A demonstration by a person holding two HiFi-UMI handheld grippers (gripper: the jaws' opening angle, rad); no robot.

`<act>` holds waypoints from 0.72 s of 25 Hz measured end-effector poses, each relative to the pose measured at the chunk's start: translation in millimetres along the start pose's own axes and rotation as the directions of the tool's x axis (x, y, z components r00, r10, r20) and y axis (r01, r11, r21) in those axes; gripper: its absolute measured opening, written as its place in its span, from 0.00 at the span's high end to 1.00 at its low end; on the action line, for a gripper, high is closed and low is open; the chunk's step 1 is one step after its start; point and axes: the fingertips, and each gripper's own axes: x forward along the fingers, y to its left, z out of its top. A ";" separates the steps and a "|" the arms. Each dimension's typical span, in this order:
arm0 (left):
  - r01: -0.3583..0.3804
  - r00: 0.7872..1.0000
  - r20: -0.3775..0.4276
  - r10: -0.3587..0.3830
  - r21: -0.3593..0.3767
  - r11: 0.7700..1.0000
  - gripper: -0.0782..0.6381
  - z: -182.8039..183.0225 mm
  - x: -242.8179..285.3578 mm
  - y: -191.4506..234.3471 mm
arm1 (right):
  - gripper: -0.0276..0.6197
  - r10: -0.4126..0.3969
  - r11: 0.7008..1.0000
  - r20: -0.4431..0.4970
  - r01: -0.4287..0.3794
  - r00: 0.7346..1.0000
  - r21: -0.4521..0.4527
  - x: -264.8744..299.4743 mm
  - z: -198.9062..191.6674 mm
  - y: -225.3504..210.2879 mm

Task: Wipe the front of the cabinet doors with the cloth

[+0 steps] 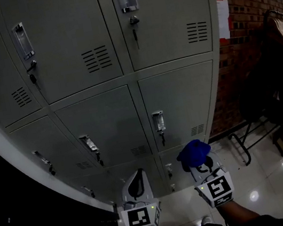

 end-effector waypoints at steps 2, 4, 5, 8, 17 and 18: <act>0.005 1.000 -0.011 -0.005 -0.009 1.000 0.87 -3.1 0.7 -4.1 | 0.83 -0.028 0.999 0.026 0.027 0.999 0.027 -6.6 -0.4 -3.5; 0.008 1.000 -0.018 -0.008 -0.010 1.000 0.87 -5.2 1.7 -7.2 | 0.83 -0.043 0.999 0.047 0.042 0.998 0.031 -10.9 2.7 -4.3; 0.009 1.000 -0.020 -0.009 -0.010 1.000 0.87 -5.7 2.3 -8.3 | 0.83 -0.045 0.999 0.055 0.044 0.997 0.022 -11.9 6.0 -3.4; 0.010 1.000 -0.020 -0.010 -0.009 1.000 0.87 -6.3 3.4 -10.8 | 0.83 -0.038 0.999 0.067 0.040 0.997 -0.016 -11.9 16.6 0.3; 0.018 1.000 -0.021 -0.018 -0.009 1.000 0.87 -7.0 4.5 -18.1 | 0.83 -0.038 0.999 0.096 0.042 0.995 -0.035 -14.1 22.9 0.8; 0.022 1.000 -0.021 -0.022 -0.014 1.000 0.87 -7.4 5.3 -18.7 | 0.83 -0.043 0.998 0.111 0.047 0.993 -0.034 -14.8 23.7 -0.1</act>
